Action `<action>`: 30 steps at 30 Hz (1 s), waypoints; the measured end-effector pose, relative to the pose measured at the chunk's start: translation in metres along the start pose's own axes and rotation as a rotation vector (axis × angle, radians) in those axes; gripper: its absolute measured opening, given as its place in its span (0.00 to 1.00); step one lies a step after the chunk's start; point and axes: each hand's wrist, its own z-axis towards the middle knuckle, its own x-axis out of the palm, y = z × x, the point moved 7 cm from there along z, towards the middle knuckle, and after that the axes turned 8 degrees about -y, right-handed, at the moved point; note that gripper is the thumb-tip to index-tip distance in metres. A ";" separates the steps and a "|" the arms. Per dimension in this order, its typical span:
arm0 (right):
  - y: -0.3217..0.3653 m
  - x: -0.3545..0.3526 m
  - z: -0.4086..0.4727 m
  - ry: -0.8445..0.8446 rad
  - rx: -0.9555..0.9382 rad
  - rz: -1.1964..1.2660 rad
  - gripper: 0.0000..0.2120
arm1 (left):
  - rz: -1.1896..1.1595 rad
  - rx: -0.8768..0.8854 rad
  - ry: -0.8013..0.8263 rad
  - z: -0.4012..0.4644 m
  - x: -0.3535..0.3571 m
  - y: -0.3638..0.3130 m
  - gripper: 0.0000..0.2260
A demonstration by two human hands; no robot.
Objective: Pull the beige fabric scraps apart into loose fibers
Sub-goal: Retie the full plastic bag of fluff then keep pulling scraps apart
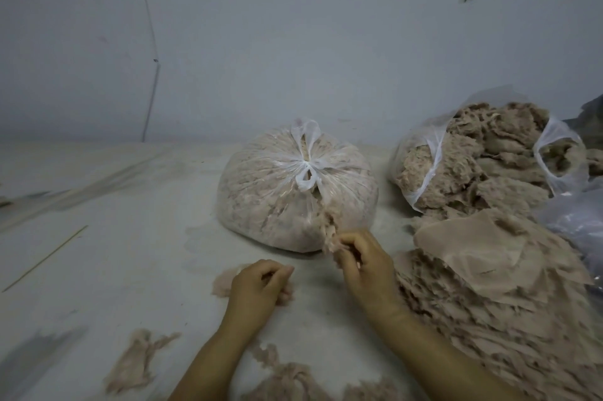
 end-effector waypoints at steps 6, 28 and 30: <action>-0.013 -0.008 -0.036 0.230 -0.097 -0.036 0.06 | -0.242 -0.236 0.255 -0.016 0.026 0.001 0.03; -0.041 0.007 -0.066 0.642 0.188 -0.076 0.09 | -0.611 -0.441 0.277 -0.025 0.037 0.002 0.16; -0.038 0.002 -0.063 0.583 0.186 -0.080 0.16 | -0.462 -0.326 0.264 -0.020 0.033 0.003 0.17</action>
